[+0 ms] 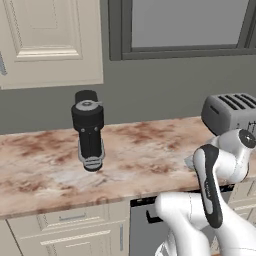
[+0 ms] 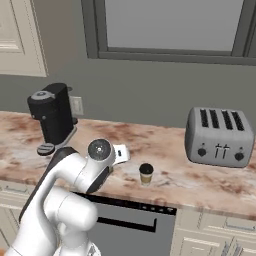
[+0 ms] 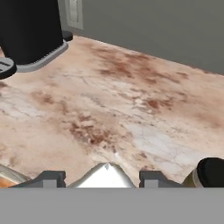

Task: Move the drinks to the dining counter.

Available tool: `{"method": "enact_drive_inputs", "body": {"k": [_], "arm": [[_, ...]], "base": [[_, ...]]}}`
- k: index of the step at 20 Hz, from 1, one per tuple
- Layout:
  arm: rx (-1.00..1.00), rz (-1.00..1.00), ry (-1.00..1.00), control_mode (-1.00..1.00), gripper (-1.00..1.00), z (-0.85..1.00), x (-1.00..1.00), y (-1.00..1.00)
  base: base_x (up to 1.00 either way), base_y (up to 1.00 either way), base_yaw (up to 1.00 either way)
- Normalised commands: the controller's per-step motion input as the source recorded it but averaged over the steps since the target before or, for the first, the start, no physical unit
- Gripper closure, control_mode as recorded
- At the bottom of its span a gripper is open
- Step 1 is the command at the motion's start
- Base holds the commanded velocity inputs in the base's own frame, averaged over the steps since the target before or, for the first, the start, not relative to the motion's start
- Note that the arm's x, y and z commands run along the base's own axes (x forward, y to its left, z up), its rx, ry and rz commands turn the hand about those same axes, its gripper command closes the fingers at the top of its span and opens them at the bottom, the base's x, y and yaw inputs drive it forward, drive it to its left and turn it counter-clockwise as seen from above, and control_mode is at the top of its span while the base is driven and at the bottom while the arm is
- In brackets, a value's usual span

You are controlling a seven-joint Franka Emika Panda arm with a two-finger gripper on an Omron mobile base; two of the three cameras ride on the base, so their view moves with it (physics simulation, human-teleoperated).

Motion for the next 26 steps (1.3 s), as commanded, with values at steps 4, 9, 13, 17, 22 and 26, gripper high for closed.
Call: {"method": "enact_drive_inputs", "body": {"k": [4, 9, 13, 17, 22, 26], "arm": [[0.0, 0.0, 0.0, 1.0, 1.0, 0.0, 0.0, 0.0], [0.0, 0.0, 0.0, 1.0, 1.0, 0.0, 0.0, 0.0], [0.0, 0.0, 0.0, 1.0, 1.0, 0.0, 0.0, 0.0], [0.0, 0.0, 0.0, 1.0, 1.0, 0.0, 0.0, 0.0], [0.0, 0.0, 0.0, 1.0, 1.0, 0.0, 0.0, 0.0], [0.0, 0.0, 0.0, 1.0, 1.0, 0.0, 0.0, 0.0]], "base": [[-0.46, 0.0, 0.02], [-0.76, 0.0, 0.04], [-0.92, 0.0, 0.05], [-0.87, -0.04, 0.02], [-0.36, -0.26, -0.13], [-0.15, -0.26, -0.27]]}}
